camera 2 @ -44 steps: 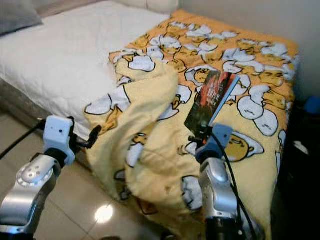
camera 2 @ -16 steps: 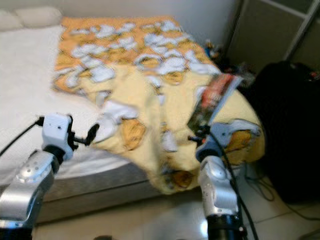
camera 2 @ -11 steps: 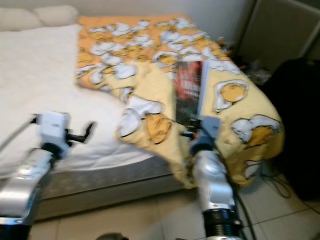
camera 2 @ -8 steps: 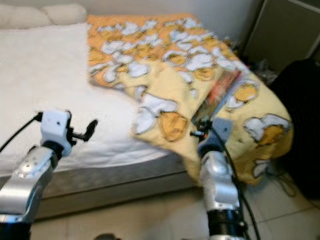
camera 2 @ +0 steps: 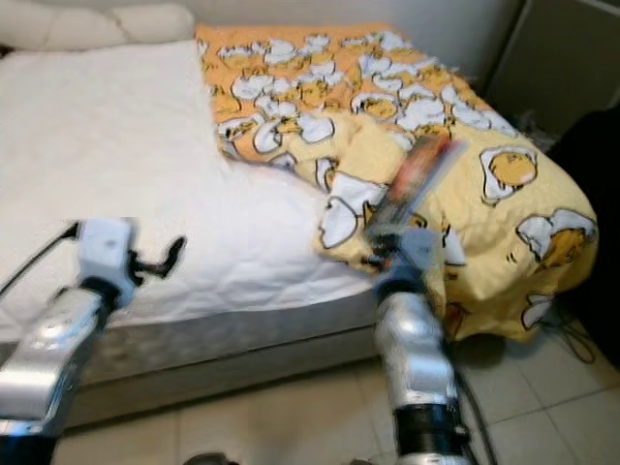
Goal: Clean up the room
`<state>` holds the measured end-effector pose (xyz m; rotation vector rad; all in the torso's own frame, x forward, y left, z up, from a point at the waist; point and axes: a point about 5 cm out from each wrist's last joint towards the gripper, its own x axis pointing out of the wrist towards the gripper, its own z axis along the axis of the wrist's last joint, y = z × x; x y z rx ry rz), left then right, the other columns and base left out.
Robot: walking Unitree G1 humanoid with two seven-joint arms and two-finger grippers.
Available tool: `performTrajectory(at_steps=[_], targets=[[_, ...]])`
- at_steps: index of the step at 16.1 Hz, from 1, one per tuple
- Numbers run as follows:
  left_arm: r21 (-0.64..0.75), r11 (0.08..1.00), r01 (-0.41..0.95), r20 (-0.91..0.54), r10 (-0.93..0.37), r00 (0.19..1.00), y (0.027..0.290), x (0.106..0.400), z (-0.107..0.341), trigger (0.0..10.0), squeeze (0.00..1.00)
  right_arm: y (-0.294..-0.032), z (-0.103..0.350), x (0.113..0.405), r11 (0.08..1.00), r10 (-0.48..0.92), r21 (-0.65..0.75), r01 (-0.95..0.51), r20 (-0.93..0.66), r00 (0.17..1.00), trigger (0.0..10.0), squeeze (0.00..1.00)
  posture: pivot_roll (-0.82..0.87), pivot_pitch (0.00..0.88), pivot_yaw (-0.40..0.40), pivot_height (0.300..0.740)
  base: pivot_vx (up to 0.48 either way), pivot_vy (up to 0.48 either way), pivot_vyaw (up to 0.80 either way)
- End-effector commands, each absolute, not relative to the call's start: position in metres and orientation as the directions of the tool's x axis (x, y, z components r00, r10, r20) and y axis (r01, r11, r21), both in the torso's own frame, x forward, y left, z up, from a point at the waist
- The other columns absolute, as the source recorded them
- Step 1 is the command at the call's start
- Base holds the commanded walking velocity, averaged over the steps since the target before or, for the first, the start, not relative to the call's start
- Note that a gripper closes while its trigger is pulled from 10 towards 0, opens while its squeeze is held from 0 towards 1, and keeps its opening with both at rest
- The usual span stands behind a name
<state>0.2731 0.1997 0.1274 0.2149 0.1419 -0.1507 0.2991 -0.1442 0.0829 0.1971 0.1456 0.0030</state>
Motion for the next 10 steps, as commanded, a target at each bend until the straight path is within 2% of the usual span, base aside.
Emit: performTrajectory(at_steps=[1, 10], targets=[[0.194, 0.962, 0.194, -0.15, -0.166, 0.975, 0.1899, 0.2742, 0.1282, 10.0, 0.0, -0.153, 0.0965, 0.3032, 0.984, -0.007, 0.177, 0.021, -0.082, 0.997, 10.0, 0.0, 0.03, 0.0, -0.009, 0.74, 0.0, 0.416, 0.0], [0.191, 0.963, 0.192, -0.152, -0.164, 0.975, 0.19, 0.2745, 0.1267, 10.0, 0.0, -0.1456, 0.0996, 0.304, 0.987, 0.066, 0.152, -0.054, -0.074, 0.995, 10.0, 0.0, 0.03, 0.0, -0.005, 0.74, 0.0, 0.42, 0.0]])
